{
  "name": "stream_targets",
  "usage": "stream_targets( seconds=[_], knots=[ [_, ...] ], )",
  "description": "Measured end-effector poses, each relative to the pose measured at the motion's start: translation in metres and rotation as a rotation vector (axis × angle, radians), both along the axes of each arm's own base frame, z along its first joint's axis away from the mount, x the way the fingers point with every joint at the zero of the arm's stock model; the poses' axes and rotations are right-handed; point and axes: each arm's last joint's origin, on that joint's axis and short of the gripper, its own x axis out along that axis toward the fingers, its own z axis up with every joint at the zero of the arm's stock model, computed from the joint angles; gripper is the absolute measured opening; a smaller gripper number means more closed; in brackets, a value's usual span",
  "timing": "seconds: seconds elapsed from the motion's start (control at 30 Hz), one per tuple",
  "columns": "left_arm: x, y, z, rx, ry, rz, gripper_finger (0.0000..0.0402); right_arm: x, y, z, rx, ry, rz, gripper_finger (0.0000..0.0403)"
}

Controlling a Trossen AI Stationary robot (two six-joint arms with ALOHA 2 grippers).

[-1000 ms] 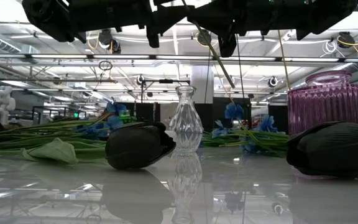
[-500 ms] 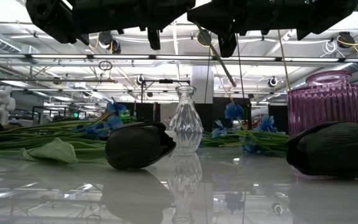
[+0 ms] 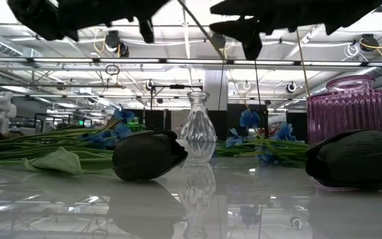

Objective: Sort flowers into vase by color
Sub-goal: Put the top white flower into the green vase

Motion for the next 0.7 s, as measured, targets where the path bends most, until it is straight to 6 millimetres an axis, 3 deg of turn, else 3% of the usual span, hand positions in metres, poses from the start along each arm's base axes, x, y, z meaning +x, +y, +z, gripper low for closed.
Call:
stream_targets(
  seconds=[0.23, 0.33, 0.7],
  knots=[
    [-0.031, 0.004, 0.013, 0.010, 0.006, 0.116, 0.0007, -0.020, -0.002, 0.018, -0.008, 0.013, 0.002, 0.0180],
    [-0.036, 0.007, 0.018, 0.007, 0.010, 0.202, 0.0006, -0.024, -0.002, 0.021, -0.022, 0.020, 0.003, 0.0178],
    [-0.049, 0.013, 0.023, 0.041, 0.062, 0.234, 0.0009, -0.027, -0.004, 0.019, -0.048, 0.060, 0.002, 0.0171]
  ],
)
